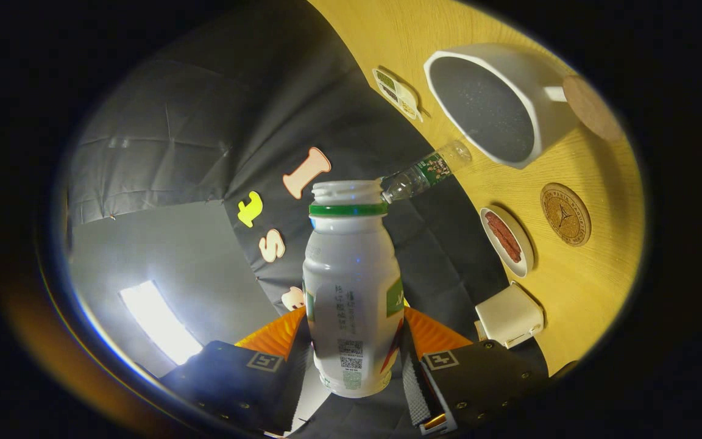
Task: Take the bottle from table, then pour the juice into the cup, finally place the bottle on the coaster
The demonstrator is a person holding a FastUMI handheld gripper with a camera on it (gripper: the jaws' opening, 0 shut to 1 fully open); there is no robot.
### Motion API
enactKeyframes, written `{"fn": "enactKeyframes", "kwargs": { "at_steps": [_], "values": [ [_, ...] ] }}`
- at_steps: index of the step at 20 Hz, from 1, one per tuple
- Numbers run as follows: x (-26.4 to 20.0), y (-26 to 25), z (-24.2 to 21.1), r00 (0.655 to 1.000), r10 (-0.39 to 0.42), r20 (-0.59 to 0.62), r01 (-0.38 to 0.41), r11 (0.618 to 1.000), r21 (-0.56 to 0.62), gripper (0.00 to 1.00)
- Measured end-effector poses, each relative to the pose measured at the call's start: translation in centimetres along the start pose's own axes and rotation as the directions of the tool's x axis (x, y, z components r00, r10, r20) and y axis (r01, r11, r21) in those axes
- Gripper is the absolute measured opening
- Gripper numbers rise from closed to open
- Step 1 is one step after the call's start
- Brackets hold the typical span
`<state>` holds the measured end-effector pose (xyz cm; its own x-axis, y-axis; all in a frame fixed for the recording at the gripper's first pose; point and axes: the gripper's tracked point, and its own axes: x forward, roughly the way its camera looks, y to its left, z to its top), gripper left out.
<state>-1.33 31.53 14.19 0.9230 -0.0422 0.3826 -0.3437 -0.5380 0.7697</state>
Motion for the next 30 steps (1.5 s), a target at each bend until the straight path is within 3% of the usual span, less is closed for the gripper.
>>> {"fn": "enactKeyframes", "kwargs": {
  "at_steps": [26, 30],
  "values": [
    [0.4, 0.1, 0.2, 0.999, 0.029, 0.019, -0.03, 0.998, 0.059, 0.69],
    [0.6, -0.9, -0.3, 1.0, -0.004, -0.014, 0.003, 0.999, -0.043, 0.69]
  ]
}}
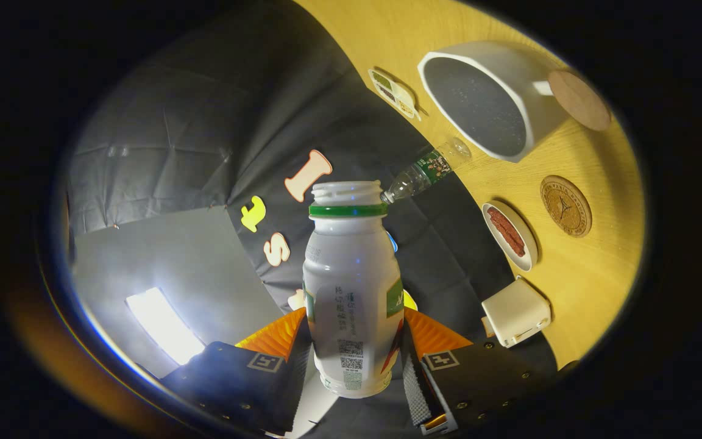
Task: Take the bottle from table, then pour the juice into the cup, finally place the bottle on the coaster
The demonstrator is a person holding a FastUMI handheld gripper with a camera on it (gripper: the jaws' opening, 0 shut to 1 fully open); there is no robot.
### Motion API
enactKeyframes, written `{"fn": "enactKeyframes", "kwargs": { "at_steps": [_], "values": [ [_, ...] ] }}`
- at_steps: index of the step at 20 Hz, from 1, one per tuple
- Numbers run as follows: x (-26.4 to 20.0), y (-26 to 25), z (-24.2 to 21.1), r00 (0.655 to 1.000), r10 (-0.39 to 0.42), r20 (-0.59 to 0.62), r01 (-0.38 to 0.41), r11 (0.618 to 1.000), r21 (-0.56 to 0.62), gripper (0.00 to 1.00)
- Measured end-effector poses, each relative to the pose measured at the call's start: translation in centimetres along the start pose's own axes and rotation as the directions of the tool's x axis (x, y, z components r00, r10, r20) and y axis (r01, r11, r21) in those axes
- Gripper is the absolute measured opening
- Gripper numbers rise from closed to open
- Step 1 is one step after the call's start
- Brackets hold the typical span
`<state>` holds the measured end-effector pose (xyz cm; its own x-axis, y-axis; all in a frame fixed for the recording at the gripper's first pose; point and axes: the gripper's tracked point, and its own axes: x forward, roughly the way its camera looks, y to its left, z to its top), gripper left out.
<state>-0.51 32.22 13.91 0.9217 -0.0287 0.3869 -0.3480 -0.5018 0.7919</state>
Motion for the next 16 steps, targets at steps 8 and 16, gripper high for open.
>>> {"fn": "enactKeyframes", "kwargs": {
  "at_steps": [8, 16],
  "values": [
    [-1.1, -5.0, -1.0, 0.961, -0.275, -0.019, 0.188, 0.703, -0.686, 0.69],
    [0.1, -10.5, -0.4, 0.913, -0.402, 0.073, 0.098, 0.04, -0.994, 0.69]
  ]
}}
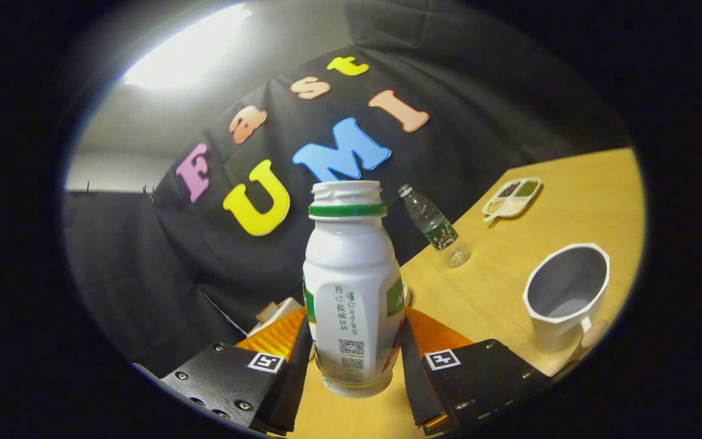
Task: Take the bottle from table, then pour the juice into the cup, finally place the bottle on the coaster
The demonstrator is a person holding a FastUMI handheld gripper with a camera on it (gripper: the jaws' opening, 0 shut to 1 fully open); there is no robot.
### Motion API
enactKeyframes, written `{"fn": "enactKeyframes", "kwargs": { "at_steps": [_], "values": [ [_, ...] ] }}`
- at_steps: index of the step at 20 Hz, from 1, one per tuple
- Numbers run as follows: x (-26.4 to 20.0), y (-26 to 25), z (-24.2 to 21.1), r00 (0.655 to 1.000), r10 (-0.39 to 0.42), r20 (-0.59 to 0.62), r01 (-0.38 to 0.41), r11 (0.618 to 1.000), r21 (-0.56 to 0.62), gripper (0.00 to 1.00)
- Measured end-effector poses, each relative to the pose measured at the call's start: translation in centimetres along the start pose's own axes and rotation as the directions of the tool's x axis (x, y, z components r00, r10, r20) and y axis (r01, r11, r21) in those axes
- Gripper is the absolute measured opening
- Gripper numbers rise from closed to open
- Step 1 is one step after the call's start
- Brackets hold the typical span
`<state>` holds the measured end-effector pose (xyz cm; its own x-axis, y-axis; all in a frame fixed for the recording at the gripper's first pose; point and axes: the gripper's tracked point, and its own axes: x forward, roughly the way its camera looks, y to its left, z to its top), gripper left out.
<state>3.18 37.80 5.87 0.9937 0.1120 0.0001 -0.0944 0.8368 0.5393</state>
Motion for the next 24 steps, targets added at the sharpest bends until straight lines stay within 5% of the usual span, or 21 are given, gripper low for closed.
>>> {"fn": "enactKeyframes", "kwargs": {
  "at_steps": [3, 6, 10, 24],
  "values": [
    [2.0, 0.0, -2.3, 0.998, -0.054, -0.034, 0.044, 0.968, -0.249, 0.69],
    [3.9, -0.5, -3.6, 0.993, -0.111, -0.039, 0.08, 0.882, -0.464, 0.69],
    [5.8, -0.4, -4.9, 0.991, -0.127, -0.028, 0.088, 0.814, -0.574, 0.69],
    [8.1, -4.1, -6.3, 0.983, -0.177, -0.053, 0.12, 0.833, -0.541, 0.7]
  ]
}}
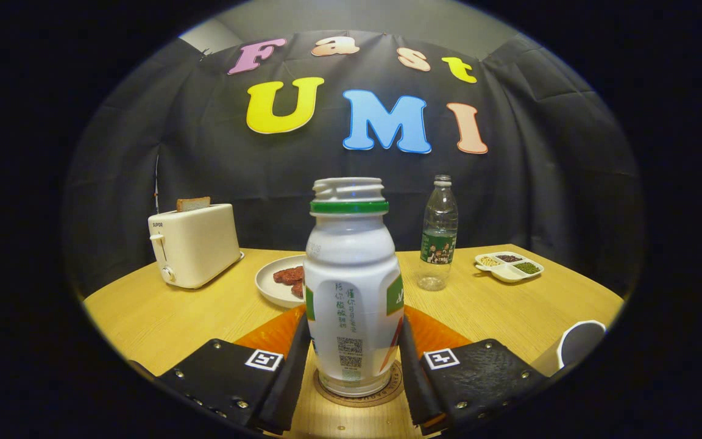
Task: Take the bottle from table, then pour the juice into the cup, finally place the bottle on the coaster
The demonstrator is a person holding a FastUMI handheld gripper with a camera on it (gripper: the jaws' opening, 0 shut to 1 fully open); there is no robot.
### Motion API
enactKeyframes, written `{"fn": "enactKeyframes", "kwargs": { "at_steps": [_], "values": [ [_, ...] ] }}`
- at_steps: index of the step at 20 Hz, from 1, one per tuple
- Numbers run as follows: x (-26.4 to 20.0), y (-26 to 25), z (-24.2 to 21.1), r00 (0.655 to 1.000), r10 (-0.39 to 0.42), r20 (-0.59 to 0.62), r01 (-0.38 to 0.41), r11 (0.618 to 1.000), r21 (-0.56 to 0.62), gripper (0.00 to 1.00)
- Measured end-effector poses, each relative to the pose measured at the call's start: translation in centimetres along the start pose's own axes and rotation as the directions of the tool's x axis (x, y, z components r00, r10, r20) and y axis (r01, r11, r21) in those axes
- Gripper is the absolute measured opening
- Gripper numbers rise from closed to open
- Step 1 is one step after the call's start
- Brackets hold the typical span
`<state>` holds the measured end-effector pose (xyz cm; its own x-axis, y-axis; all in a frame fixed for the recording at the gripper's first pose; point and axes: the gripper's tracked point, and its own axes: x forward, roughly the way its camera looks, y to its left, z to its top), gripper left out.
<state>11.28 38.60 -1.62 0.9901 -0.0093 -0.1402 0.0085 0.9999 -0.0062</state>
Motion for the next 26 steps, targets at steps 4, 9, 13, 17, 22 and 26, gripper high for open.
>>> {"fn": "enactKeyframes", "kwargs": {
  "at_steps": [4, 9, 13, 17, 22, 26],
  "values": [
    [-0.4, 0.0, -0.1, 1.0, 0.001, 0.015, -0.001, 1.0, 0.014, 0.69],
    [-0.9, -0.4, 0.4, 0.999, -0.01, 0.031, 0.01, 1.0, -0.007, 0.79],
    [-1.8, -0.5, 1.6, 0.998, 0.004, 0.066, -0.005, 1.0, 0.015, 0.98],
    [-3.7, 0.0, 3.7, 0.992, 0.04, 0.121, -0.047, 0.997, 0.059, 0.98],
    [-7.2, -0.2, 5.8, 0.983, 0.046, 0.177, -0.062, 0.994, 0.086, 0.98],
    [-9.6, -1.2, 6.7, 0.977, 0.029, 0.211, -0.049, 0.995, 0.092, 0.98]
  ]
}}
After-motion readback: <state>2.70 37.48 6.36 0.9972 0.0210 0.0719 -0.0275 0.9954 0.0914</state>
